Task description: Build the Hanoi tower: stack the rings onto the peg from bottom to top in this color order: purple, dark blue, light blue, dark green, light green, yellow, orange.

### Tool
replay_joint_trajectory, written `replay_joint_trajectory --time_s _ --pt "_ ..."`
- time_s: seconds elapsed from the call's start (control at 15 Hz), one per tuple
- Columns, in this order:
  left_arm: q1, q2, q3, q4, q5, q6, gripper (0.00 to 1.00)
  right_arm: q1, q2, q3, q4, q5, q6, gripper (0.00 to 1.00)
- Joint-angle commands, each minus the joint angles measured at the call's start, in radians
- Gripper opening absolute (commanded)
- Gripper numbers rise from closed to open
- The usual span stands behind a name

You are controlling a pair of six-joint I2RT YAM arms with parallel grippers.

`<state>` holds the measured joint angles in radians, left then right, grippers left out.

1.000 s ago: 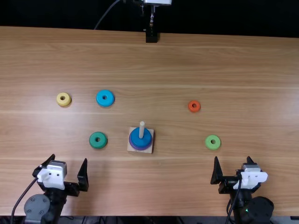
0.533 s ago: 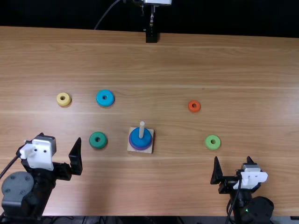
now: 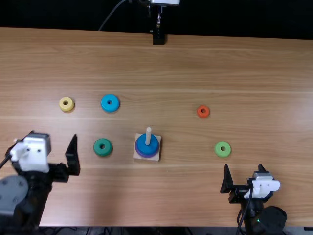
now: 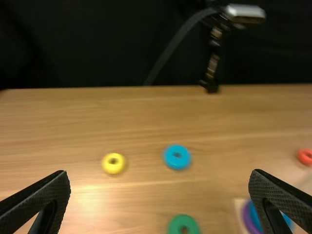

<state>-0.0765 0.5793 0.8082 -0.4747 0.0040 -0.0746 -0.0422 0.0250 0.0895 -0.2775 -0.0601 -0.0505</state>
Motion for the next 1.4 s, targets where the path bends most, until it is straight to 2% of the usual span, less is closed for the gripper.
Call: replay_joint_trajectory --time_s 0.0,0.07,0.13,0.2,0.27,0.53,0.6,0.67,0.8,1.0,1.07,1.33 --pt "0.049 -0.108 -0.066 -0.011 -0.013 0.036 1.0 -0.015 -0.025 -0.068 -0.042 -0.004 -0.003 1.0" --pt "0.072 -0.147 -0.075 -0.015 -0.004 0.043 1.0 -0.015 -0.025 -0.068 -0.042 -0.004 -0.003 1.0" --pt "0.075 -0.156 -0.075 -0.015 0.025 0.051 1.0 -0.015 -0.025 -0.068 -0.042 -0.004 -0.003 1.0" --pt "0.075 -0.156 -0.067 -0.013 0.04 0.051 1.0 -0.015 -0.025 -0.068 -0.042 -0.004 -0.003 1.0" --pt "0.066 -0.145 -0.053 -0.015 0.027 0.052 1.0 -0.015 -0.025 -0.07 -0.042 -0.004 -0.001 1.0" --pt "0.047 -0.147 -0.043 -0.026 0.033 0.146 1.0 -0.015 -0.025 -0.07 -0.042 -0.004 -0.003 1.0" --pt "0.03 -0.145 -0.043 -0.028 0.022 0.156 1.0 -0.015 -0.025 -0.068 -0.042 -0.004 -0.003 1.0" --pt "-0.014 -0.144 -0.046 -0.035 0.02 0.163 1.0 -0.015 -0.025 -0.07 -0.042 -0.004 -0.001 1.0" --pt "-0.02 -0.142 -0.05 -0.041 0.014 0.165 1.0 -0.015 -0.025 -0.07 -0.042 -0.004 -0.003 1.0" --pt "-0.011 -0.068 -0.029 -0.041 0.027 0.163 1.0 -0.015 -0.025 -0.07 -0.042 -0.004 -0.001 1.0" --pt "-0.012 -0.001 0.019 -0.044 0.014 0.163 1.0 -0.015 -0.025 -0.07 -0.042 -0.004 -0.003 1.0" --pt "-0.005 0.24 0.286 -0.122 0.014 0.163 1.0 -0.015 -0.025 -0.068 -0.042 -0.004 -0.003 1.0"
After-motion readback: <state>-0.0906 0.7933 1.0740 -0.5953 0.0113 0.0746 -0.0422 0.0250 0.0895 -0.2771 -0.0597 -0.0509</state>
